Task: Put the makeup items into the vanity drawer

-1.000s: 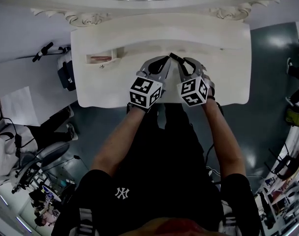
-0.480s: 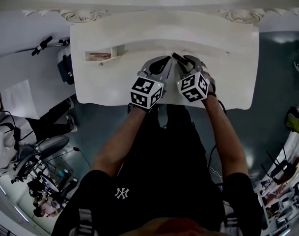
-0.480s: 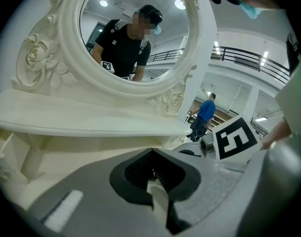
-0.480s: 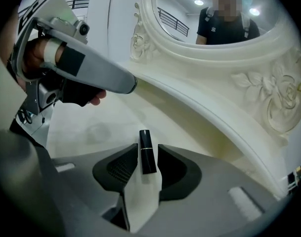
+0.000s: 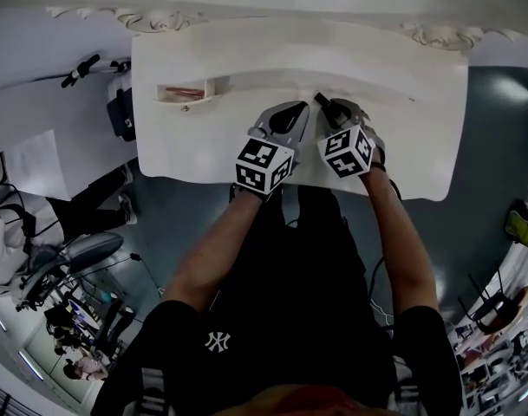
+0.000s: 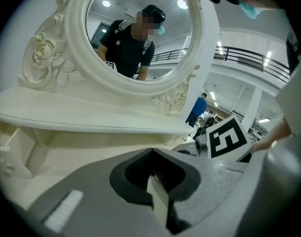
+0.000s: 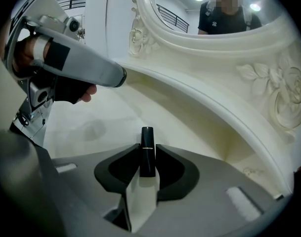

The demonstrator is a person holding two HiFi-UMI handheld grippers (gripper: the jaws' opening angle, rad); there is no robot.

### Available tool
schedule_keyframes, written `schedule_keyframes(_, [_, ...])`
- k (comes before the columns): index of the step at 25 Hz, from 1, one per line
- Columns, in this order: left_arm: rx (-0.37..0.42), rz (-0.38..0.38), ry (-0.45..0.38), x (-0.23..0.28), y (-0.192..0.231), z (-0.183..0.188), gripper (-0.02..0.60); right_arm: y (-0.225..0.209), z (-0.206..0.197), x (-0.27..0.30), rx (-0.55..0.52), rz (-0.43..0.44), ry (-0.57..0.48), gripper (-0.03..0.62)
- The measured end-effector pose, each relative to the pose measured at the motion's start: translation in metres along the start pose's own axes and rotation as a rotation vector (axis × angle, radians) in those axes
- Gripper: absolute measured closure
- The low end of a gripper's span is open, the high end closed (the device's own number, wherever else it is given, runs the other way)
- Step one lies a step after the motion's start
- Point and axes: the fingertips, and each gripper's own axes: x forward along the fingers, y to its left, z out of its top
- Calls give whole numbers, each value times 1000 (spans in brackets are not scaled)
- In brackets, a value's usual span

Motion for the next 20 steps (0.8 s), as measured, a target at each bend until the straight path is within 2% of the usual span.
schedule_keyframes(5, [-1,4,-3,-6,5,-1,581,2,3,0,-2,-11,2,476])
schedule_keyframes(20, [14,-11,-56,-42,5,10,581,20,41,-40,-13,-86,-77,480])
